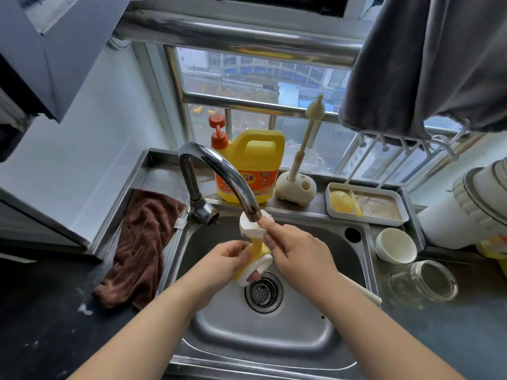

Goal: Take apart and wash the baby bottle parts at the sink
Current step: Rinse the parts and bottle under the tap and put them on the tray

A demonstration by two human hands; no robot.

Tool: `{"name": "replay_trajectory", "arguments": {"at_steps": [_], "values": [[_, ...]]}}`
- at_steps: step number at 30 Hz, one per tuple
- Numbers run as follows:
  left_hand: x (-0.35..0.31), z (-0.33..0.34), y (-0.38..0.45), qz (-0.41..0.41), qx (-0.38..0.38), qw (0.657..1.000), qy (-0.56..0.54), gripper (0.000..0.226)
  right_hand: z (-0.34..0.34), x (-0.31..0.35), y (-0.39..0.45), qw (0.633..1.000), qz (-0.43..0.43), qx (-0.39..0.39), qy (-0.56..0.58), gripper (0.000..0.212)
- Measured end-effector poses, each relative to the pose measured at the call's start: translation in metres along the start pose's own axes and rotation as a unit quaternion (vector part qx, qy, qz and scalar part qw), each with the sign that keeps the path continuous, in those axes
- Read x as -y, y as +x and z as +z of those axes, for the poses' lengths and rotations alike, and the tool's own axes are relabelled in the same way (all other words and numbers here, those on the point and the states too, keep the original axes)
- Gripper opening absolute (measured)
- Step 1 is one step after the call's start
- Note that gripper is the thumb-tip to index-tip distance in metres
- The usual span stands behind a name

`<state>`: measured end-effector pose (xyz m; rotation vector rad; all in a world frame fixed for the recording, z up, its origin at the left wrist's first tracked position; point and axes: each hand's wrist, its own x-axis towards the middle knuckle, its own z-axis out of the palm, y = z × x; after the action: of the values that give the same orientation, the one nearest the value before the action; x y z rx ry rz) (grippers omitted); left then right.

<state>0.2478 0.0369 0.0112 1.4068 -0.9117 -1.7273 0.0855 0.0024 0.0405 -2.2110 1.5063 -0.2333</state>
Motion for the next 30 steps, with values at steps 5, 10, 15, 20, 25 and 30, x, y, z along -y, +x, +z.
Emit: {"name": "replay_trajectory", "arguments": {"at_steps": [5,10,15,20,25,30], "values": [[-0.002,-0.008,0.003,0.010,-0.041,0.999,0.022,0.020,-0.003,-0.006,-0.006,0.998,-0.016,0.038,-0.046,0.042],[-0.003,-0.003,0.004,0.018,-0.008,0.998,0.064,0.019,-0.004,-0.005,0.006,1.000,0.009,0.007,0.004,0.041],[-0.007,-0.009,0.006,0.028,-0.048,0.996,-0.075,0.023,-0.001,-0.004,-0.006,0.999,-0.014,0.035,-0.022,0.042],[-0.004,-0.011,0.005,0.009,-0.040,0.995,-0.091,0.020,-0.002,-0.025,-0.001,0.996,0.067,0.039,0.037,0.038],[-0.006,-0.019,0.006,0.002,-0.037,0.989,-0.141,0.035,-0.001,-0.023,-0.011,0.996,0.029,0.056,0.062,0.038],[-0.015,-0.021,0.008,-0.011,-0.053,0.982,-0.180,0.026,0.006,-0.029,-0.010,0.982,0.070,0.035,0.170,0.037]]}}
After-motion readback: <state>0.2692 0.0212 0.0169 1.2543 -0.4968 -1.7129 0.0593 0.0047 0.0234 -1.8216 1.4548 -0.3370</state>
